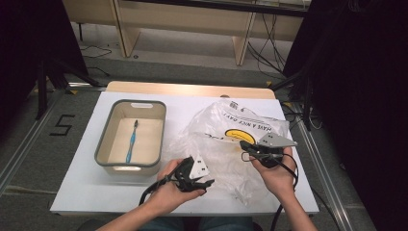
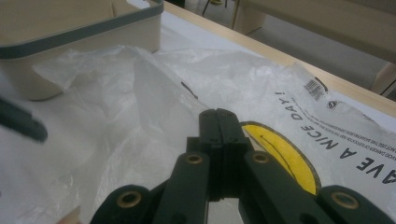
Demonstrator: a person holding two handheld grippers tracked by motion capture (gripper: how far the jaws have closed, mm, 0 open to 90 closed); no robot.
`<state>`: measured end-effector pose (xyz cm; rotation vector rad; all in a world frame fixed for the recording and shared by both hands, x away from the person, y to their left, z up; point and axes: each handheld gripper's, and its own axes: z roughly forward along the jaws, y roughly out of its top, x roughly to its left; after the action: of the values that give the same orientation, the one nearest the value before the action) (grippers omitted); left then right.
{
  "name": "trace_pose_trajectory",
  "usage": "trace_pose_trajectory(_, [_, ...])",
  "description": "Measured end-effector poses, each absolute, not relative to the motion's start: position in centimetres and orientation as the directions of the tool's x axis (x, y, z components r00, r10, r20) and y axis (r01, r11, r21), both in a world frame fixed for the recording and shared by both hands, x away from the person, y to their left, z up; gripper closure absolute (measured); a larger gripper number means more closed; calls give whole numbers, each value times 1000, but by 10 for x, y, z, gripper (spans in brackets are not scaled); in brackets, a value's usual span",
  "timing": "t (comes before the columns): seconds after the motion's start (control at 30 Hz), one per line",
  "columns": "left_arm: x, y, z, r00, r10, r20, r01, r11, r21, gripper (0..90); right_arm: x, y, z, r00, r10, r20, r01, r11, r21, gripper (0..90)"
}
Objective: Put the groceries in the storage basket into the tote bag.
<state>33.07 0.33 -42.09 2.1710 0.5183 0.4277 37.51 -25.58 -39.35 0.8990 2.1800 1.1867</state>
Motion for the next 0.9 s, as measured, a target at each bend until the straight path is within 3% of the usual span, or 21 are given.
trace_pose_trajectory(0.23, [364, -6, -385, 790, 537, 297, 88, -578, 811, 366, 375, -256, -395, -662, 742, -104, 317, 404, 858, 900])
trace_pose_trajectory(0.33, [378, -12, -388, 781, 534, 325, 112, -631, 768, 247, 375, -256, -395, -666, 739, -102, 320, 407, 856, 900])
trace_pose_trajectory(0.37, [391, -17, -393, 764, 522, 380, 108, -683, 722, 241, 375, -256, -395, -667, 738, -103, 318, 407, 856, 900])
trace_pose_trajectory(0.53, [412, -25, -409, 782, 493, 380, 132, -728, 673, 232, 375, -256, -394, -668, 738, -99, 315, 400, 861, 900])
trace_pose_trajectory(0.6, [418, -28, -415, 792, 477, 381, 132, -743, 656, 301, 375, -256, -394, -668, 737, -98, 314, 399, 861, 900])
trace_pose_trajectory(0.7, [427, -30, -417, 803, 456, 385, 100, -738, 667, 530, 375, -256, -394, -673, 733, -95, 313, 399, 862, 900])
trace_pose_trajectory(0.77, [429, -29, -415, 800, 476, 366, 108, -714, 692, 636, 375, -255, -394, -676, 731, -90, 315, 397, 862, 900])
trace_pose_trajectory(0.9, [429, -26, -406, 783, 502, 368, 84, -671, 737, 768, 374, -253, -394, -689, 717, -102, 310, 419, 853, 874])
